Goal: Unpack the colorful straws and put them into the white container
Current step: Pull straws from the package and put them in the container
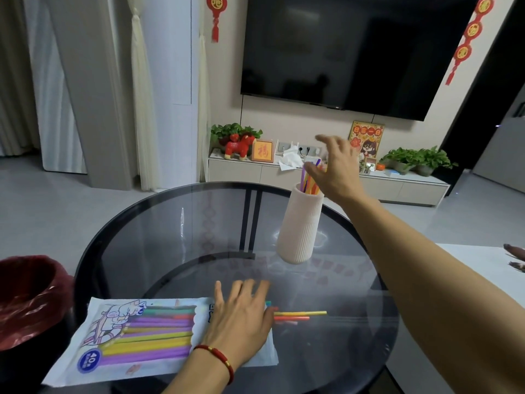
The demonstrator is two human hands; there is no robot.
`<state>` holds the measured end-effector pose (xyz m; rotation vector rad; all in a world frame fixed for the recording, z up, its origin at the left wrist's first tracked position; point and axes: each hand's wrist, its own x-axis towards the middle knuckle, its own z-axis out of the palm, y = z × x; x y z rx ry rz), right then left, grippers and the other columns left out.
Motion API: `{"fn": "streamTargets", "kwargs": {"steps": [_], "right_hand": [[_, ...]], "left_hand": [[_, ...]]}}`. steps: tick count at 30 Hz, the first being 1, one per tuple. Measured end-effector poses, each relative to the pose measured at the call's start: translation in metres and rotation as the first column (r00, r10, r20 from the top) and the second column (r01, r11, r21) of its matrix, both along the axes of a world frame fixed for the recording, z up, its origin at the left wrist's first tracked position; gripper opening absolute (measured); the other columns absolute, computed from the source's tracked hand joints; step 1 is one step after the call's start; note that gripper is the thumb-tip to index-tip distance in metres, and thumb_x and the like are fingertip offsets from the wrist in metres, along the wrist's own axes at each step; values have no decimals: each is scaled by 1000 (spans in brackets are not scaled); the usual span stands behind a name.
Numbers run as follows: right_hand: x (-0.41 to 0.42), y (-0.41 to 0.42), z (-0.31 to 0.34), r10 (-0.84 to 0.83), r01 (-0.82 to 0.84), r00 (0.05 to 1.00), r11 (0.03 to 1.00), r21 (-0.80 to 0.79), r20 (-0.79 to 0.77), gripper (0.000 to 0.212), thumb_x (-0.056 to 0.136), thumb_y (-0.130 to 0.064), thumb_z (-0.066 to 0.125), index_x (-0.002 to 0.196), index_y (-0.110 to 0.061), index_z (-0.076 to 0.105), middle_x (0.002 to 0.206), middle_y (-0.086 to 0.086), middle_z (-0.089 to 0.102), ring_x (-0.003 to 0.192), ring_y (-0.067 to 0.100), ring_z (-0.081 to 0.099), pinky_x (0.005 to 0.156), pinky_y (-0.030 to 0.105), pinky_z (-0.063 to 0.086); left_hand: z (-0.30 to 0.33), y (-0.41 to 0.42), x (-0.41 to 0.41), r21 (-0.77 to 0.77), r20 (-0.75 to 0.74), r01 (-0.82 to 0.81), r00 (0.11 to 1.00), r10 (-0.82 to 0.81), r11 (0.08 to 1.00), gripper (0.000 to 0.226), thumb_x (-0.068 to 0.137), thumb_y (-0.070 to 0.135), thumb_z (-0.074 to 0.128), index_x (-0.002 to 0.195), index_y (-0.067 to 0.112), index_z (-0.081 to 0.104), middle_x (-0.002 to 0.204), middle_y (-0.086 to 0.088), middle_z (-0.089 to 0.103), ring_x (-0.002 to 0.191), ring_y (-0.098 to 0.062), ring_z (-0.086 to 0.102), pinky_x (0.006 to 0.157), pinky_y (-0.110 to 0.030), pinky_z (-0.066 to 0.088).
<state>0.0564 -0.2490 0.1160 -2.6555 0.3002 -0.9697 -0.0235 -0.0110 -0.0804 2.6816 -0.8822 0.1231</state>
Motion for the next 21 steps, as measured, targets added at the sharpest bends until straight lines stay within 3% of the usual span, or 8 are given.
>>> {"fn": "streamTargets", "kwargs": {"steps": [2,4,7,9,12,15,18,21], "right_hand": [[-1,1,-8,67,-82,980,994,-75,-185,55,107,-37,54,155,-14,44,164,15,39,152,32,31,124,49,27],[-3,0,-12,112,-126,965,991,-41,-239,54,109,-36,47,154,-6,44,161,18,45,151,32,36,122,46,28],[-10,2,-5,141,-138,985,990,33,-99,51,108,-28,51,155,-10,43,159,17,48,145,32,44,118,46,36],[-17,1,-1,118,-124,990,989,81,70,43,106,-19,53,148,-9,52,151,15,56,138,29,51,111,38,39],[-40,-1,-8,49,-100,961,979,177,272,29,103,-11,53,129,-6,65,128,13,68,115,23,62,96,29,47],[-72,4,-45,-38,-77,946,939,337,321,22,99,-8,54,109,-8,73,105,8,74,92,22,66,75,20,48],[-105,17,-113,-42,-12,994,880,475,103,22,96,-11,57,100,-14,78,97,5,78,81,16,68,71,26,51],[-128,26,-174,43,62,978,873,484,-203,23,98,-19,59,110,-16,78,110,5,79,94,18,70,79,27,49]], "left_hand": [[1,0,-1,8,7,2,1000,-3,1000,45,101,51,28,143,35,27,146,8,40,138,-18,33,119,-61,9],[2,0,-1,13,5,8,1000,-8,1000,46,100,53,28,142,35,27,145,8,41,137,-18,33,119,-61,9],[6,2,-1,34,-10,31,999,-30,999,57,92,63,26,141,35,29,145,7,40,137,-20,33,118,-60,11],[7,6,0,83,-21,61,998,-59,995,76,81,76,25,145,35,27,149,5,35,139,-21,28,117,-61,11],[4,16,1,186,-110,123,989,-104,975,110,63,93,34,154,37,6,160,-2,17,149,-25,9,117,-64,-2],[3,28,4,302,-184,172,976,-120,938,132,53,95,44,153,35,-17,165,-6,-1,152,-25,-7,115,-65,-12],[7,36,6,309,-201,191,971,-133,932,137,54,92,50,154,28,-19,160,-3,16,150,-22,9,118,-64,-7],[12,38,5,271,-128,177,981,-146,946,127,60,86,50,157,23,-3,149,5,33,141,-19,26,120,-62,4]]}}
